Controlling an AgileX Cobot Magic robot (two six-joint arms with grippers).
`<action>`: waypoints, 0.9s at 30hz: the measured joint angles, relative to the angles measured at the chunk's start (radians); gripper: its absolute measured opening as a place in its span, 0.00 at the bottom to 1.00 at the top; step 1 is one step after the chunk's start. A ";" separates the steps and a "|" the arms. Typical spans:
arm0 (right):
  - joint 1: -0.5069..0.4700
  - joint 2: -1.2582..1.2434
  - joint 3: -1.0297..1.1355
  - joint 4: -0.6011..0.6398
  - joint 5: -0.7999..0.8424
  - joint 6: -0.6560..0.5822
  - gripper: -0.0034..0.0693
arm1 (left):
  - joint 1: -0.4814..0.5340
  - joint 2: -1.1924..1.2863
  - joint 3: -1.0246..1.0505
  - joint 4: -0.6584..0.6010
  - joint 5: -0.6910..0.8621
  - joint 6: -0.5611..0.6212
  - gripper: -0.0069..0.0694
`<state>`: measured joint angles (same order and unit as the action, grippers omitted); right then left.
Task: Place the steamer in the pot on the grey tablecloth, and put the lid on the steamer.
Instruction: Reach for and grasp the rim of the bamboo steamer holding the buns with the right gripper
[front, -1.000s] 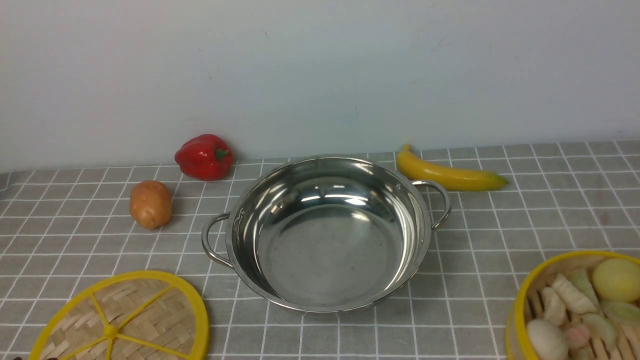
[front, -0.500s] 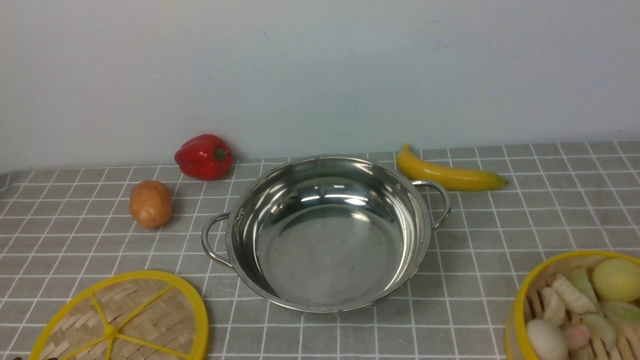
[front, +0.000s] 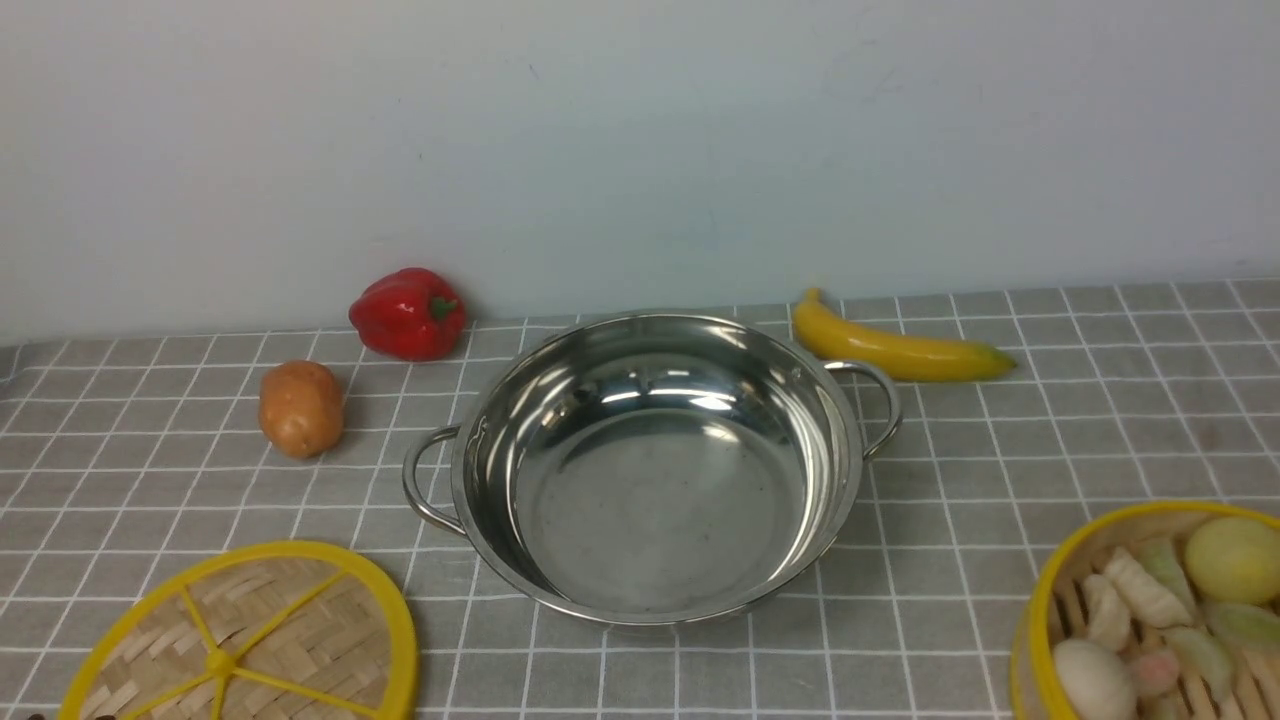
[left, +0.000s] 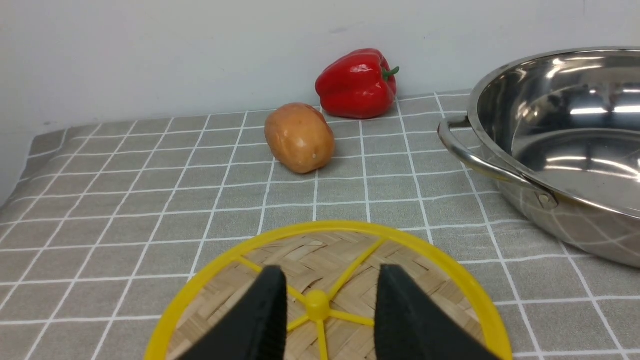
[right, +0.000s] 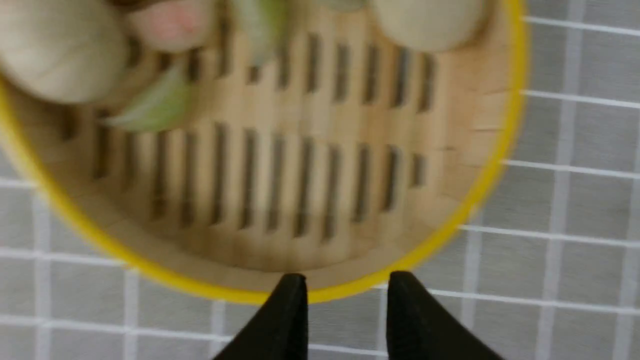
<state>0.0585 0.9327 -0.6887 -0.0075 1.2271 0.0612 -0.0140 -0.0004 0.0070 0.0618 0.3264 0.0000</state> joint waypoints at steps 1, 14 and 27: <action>0.001 0.000 0.000 0.055 0.001 -0.049 0.38 | 0.000 0.000 0.000 0.000 0.000 0.000 0.41; 0.195 0.001 0.000 0.219 0.002 -0.594 0.38 | 0.000 0.000 0.000 0.000 0.000 0.000 0.41; 0.381 0.110 0.000 0.101 0.003 -0.478 0.38 | 0.000 0.000 0.000 0.000 0.000 0.000 0.41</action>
<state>0.4391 1.0430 -0.6887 0.0935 1.2298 -0.4167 -0.0140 -0.0004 0.0070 0.0618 0.3264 0.0000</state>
